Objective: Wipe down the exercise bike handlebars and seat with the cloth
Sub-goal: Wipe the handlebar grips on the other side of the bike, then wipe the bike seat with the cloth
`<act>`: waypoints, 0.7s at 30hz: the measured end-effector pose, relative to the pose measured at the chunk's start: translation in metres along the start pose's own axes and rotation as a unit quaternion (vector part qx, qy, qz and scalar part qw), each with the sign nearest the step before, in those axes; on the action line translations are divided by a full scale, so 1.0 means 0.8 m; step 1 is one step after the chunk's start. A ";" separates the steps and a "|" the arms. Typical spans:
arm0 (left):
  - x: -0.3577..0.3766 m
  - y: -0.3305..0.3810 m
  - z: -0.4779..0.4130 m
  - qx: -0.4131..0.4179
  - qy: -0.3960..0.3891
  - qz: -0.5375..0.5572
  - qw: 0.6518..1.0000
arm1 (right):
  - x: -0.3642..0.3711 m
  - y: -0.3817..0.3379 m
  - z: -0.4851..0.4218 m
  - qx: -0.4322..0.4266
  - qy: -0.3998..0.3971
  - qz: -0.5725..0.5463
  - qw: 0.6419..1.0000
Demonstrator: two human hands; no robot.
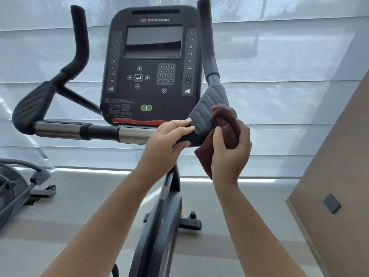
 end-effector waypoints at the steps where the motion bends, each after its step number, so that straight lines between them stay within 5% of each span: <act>1: 0.001 0.002 0.001 -0.004 0.005 -0.008 1.000 | -0.007 0.000 -0.004 -0.006 -0.032 0.011 0.999; 12: 0.053 0.063 0.070 -0.149 0.066 -0.172 0.972 | -0.079 0.021 -0.019 -0.066 -0.320 0.079 0.942; 21: 0.079 0.097 0.179 -0.342 0.061 -0.224 0.910 | -0.095 0.073 0.041 -0.046 -0.547 0.107 0.829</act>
Point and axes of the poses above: each hand's wrist, its own z-axis away from the middle knuckle, its own x-axis out of the palm, y = z × x, the point moved 3 cm from there along -z, towards the middle knuckle, and after that the axes turned 7 degrees about -y, right-handed, at the moved point
